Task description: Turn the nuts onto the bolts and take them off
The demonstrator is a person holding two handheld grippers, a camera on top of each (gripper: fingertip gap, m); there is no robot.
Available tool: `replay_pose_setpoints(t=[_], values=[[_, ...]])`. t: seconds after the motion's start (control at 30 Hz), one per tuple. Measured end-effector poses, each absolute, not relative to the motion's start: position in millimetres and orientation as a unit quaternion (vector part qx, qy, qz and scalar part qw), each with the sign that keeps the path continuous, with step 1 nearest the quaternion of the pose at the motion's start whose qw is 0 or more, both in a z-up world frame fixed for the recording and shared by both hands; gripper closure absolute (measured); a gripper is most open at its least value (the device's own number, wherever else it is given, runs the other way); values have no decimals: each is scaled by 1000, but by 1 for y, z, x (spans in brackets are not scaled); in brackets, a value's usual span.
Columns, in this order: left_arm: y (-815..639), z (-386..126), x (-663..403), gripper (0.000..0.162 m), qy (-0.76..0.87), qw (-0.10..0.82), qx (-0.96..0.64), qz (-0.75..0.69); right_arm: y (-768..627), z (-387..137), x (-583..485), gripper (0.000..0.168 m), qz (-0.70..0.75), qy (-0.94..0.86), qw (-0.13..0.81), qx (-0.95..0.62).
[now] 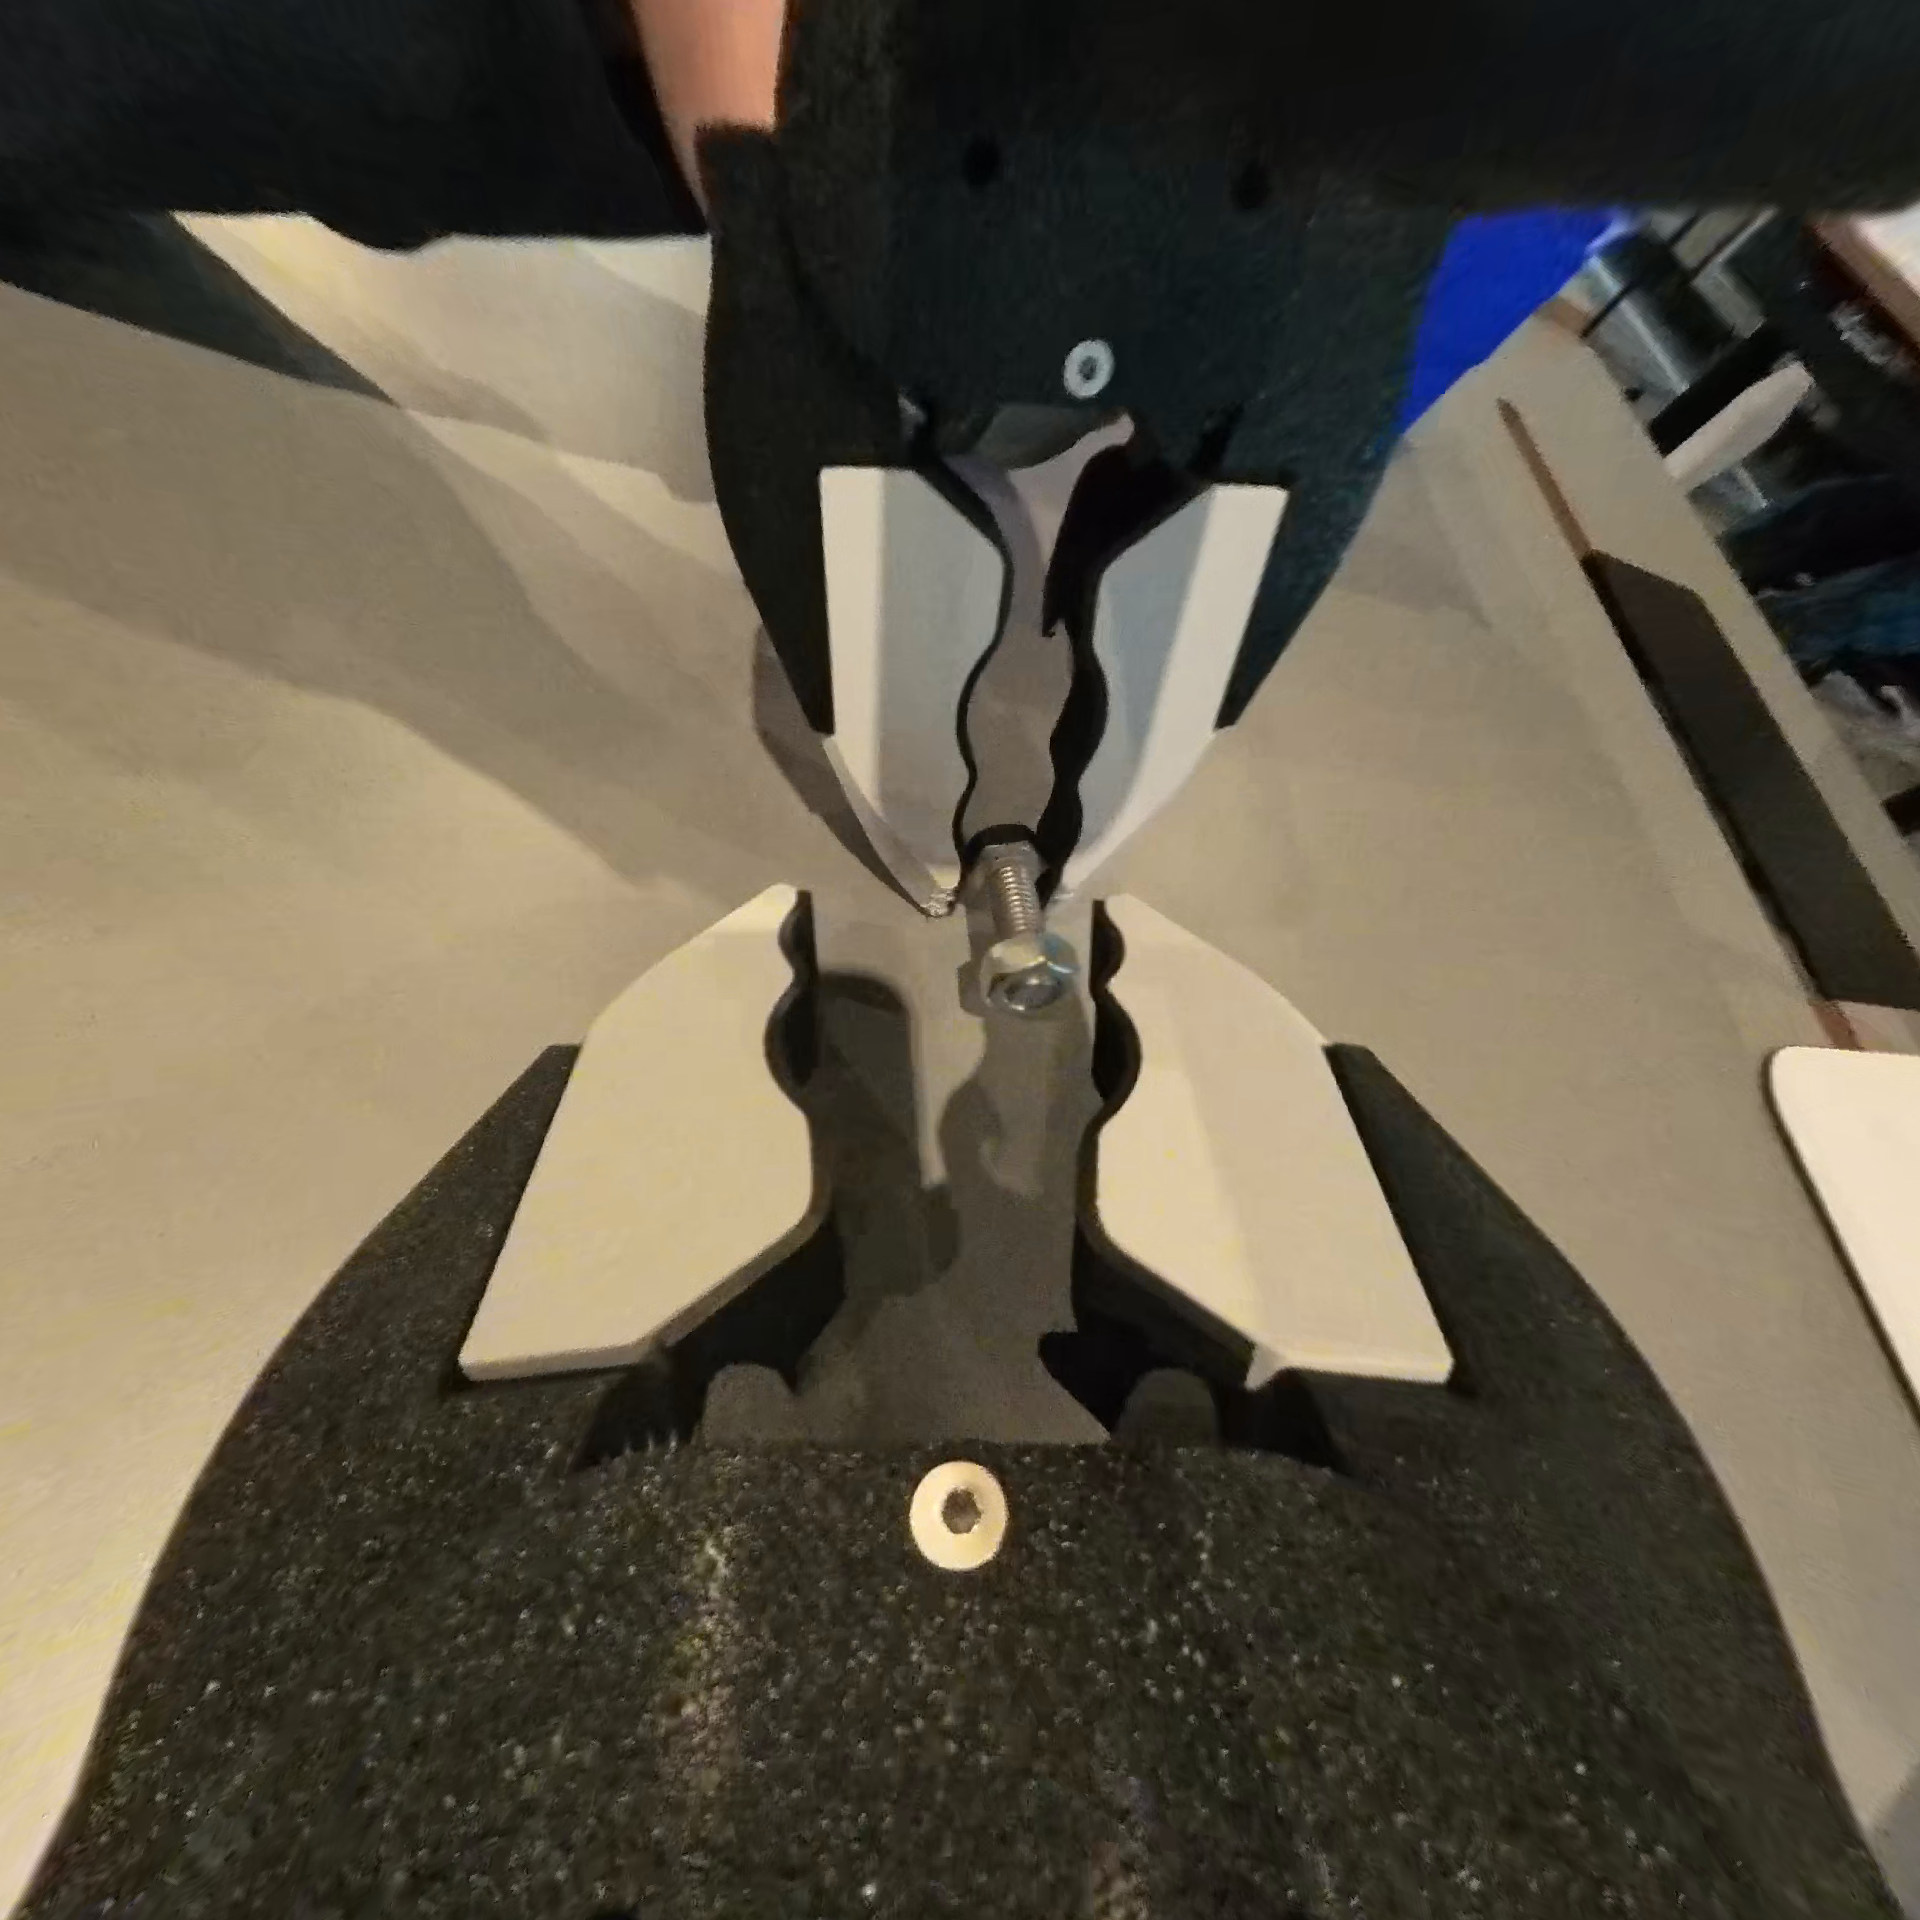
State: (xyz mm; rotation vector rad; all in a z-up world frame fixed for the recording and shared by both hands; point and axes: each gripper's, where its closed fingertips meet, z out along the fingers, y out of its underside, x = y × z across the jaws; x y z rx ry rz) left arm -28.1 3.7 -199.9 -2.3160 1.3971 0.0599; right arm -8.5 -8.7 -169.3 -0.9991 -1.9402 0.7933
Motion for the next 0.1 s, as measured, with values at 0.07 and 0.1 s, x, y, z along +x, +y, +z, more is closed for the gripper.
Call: replay_pose_setpoints(t=[0.07, 0.1], values=[[4, -200, -28, 143, 505, 215, -836, 22, -13, -177, -7, 121, 303, -781, 377, -396], [4, -200, -28, 143, 505, 215, -836, 21, -22, -177, -1, 151, 315, -795, 352, -382]])
